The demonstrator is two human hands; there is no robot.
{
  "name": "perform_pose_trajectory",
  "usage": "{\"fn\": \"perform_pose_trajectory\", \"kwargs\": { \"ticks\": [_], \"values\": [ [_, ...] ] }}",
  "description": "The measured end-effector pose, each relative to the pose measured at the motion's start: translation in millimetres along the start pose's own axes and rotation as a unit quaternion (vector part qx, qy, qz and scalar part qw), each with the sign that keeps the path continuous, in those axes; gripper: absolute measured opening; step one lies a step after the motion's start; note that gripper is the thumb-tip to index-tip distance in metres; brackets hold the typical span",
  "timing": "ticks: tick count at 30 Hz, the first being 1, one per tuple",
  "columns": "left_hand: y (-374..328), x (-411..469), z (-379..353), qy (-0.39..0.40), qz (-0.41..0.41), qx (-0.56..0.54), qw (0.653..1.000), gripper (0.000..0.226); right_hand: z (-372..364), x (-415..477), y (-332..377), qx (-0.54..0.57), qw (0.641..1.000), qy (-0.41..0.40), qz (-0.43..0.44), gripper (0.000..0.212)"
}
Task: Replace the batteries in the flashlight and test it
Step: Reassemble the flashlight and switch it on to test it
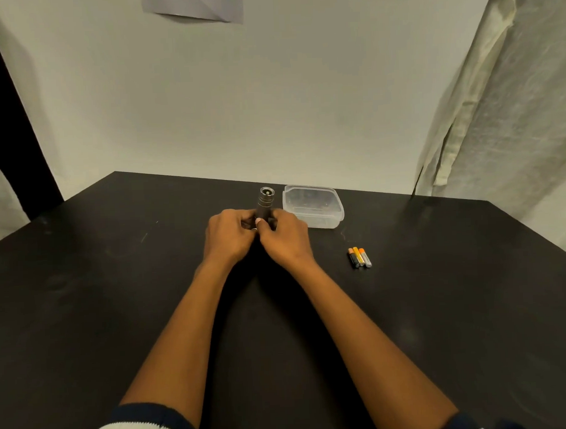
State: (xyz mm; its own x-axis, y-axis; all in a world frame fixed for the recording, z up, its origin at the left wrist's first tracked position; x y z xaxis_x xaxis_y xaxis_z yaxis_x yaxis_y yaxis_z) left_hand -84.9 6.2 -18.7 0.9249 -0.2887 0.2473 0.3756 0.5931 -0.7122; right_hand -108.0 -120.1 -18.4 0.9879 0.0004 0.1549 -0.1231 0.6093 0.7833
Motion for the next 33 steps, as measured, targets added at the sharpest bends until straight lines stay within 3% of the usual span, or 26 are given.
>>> {"fn": "perform_pose_trajectory", "kwargs": {
  "ticks": [11, 23, 33],
  "values": [
    [37.4, 73.2, 6.6, -0.04, 0.016, 0.036, 0.998, 0.016, -22.7, 81.6, 6.3, -0.01, 1.0, -0.015, -0.023, 0.022],
    [72.8, 160.7, 8.6, -0.048, 0.015, 0.008, 0.999, 0.024, -39.4, 164.3, -0.8, 0.023, 0.999, -0.018, -0.036, 0.025],
    [74.1, 163.2, 10.7, -0.011, 0.047, -0.01, 0.999, 0.031, -42.5, 166.8, -0.1, 0.027, 0.999, -0.019, -0.04, 0.024]
  ]
}}
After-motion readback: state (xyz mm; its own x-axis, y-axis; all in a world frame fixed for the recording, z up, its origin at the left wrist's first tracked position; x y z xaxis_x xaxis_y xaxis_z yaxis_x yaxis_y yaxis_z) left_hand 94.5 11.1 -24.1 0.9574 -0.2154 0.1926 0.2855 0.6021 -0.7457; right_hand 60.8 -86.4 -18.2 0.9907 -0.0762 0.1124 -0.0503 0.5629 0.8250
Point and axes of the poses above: each hand's wrist, its own x-axis towards the middle knuckle, its own z-axis out of the back of the hand, y = z × x, the point moved 2 cm from there along x, towards the middle knuckle, and after that the axes turned 14 degrees about y, right-handed, at the moved point
